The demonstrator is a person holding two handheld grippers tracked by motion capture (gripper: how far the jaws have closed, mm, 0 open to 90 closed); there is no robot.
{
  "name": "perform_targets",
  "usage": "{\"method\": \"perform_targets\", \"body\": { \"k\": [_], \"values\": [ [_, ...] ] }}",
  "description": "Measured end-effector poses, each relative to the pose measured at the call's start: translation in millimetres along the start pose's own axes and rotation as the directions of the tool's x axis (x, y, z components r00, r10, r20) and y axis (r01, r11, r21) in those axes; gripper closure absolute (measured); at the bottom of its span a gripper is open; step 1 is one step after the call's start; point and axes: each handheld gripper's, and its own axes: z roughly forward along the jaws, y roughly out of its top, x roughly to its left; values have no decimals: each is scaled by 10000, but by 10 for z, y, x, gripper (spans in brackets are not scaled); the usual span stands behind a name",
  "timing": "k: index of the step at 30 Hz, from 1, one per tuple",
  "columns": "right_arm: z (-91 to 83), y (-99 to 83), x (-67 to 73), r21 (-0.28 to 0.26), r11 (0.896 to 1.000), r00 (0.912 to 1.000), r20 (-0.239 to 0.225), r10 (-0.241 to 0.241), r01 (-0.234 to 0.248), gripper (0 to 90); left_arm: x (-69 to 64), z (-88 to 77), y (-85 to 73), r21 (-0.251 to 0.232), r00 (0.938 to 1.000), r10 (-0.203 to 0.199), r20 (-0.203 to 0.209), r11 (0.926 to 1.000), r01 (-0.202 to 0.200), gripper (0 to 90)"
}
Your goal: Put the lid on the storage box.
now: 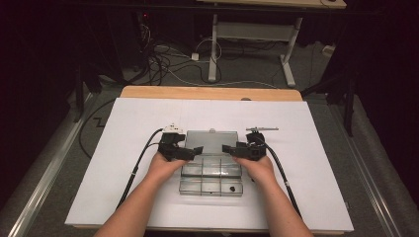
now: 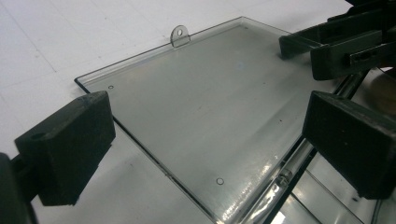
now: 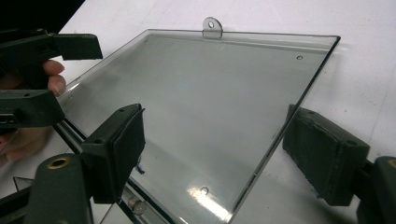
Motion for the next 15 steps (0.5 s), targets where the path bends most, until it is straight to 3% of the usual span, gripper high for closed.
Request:
{"method": "perform_targets", "body": {
  "k": [15],
  "values": [
    [-96,-17,53,-486,9972,9983,187,-556,564,345,-2,-44,8,220,9997,-152,174,9996,148,39]
  ]
}}
